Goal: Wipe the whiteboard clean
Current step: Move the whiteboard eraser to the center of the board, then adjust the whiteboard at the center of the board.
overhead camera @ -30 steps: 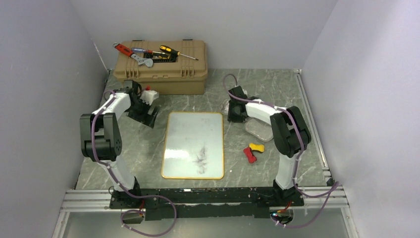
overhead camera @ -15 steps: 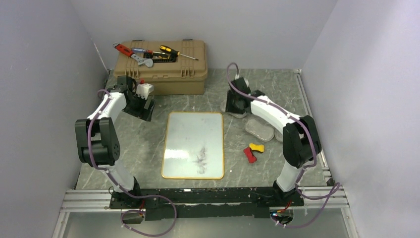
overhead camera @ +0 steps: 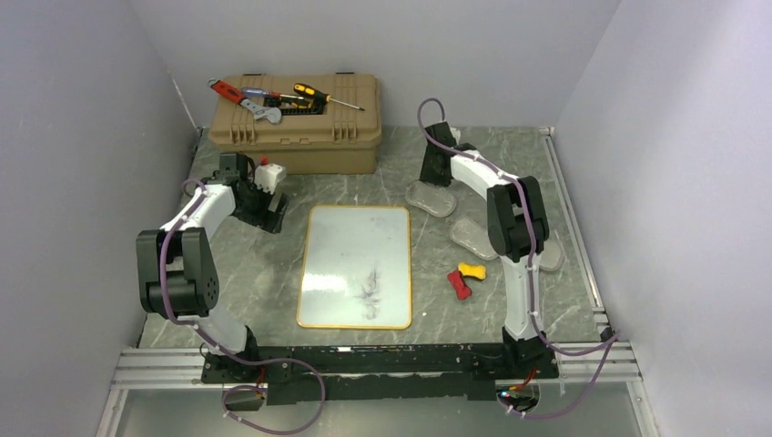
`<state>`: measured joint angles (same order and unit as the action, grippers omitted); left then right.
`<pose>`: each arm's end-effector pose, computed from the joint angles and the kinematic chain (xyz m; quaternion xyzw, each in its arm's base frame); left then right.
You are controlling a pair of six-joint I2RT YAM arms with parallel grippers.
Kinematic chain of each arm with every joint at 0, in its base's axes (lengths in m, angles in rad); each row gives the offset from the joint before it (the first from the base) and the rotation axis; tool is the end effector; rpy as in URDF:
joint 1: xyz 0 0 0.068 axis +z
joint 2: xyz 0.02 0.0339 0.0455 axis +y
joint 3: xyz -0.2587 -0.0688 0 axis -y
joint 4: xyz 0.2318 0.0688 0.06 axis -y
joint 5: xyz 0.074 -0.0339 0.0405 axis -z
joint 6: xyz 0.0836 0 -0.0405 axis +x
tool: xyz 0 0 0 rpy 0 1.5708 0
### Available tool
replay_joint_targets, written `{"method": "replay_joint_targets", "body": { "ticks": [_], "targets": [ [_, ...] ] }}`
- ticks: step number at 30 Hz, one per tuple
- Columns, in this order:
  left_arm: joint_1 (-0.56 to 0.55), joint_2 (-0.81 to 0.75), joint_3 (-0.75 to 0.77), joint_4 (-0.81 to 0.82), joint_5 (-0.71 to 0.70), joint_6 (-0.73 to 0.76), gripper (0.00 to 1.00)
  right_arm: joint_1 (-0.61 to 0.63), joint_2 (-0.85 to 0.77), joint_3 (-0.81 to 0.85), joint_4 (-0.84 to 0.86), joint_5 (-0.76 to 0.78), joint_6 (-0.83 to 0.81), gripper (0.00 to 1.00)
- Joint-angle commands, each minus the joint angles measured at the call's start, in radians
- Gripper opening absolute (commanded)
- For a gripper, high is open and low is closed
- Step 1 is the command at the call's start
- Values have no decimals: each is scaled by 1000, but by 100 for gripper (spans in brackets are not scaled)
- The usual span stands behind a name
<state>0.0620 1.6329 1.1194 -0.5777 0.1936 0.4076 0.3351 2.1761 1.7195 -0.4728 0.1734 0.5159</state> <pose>0.3398 0.0050 0.1717 0.1889 0.9485 -0.0363 0.2517 0.4725 0.1493 0.1526 0.1125 0.9391 0.0548 0.3200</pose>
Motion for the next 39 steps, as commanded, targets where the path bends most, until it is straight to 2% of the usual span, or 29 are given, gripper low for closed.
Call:
{"method": "replay_joint_targets", "body": {
  "ticks": [1,4,14,16,20,23,26,30,34,39],
  "targets": [
    [-27,-10,-3,-57,118,47,99,19,-24,-22,19,-33,8,39],
    [-51,-20,-44,-64,171,82,98,31,-59,-115,53,-46,10,38],
    [-123,-8,-79,-76,167,119,90,79,-267,-436,103,-8,68,37],
    [-137,-10,-92,-74,161,130,90,88,-317,-470,106,17,83,43],
    [-149,-16,-110,-82,167,169,89,107,-406,-462,81,61,104,68],
    [-149,-23,-123,-83,171,210,90,139,-475,-459,72,45,123,78],
    [-150,-27,-130,-86,186,244,89,202,-515,-487,53,14,162,81],
    [-159,-37,-158,-75,209,279,89,284,-538,-601,69,-44,226,84],
    [-160,-50,-201,-49,221,340,88,312,-552,-728,116,-98,286,85],
    [-162,-38,-214,-63,239,431,81,339,-552,-768,125,-126,318,87]
  ]
}}
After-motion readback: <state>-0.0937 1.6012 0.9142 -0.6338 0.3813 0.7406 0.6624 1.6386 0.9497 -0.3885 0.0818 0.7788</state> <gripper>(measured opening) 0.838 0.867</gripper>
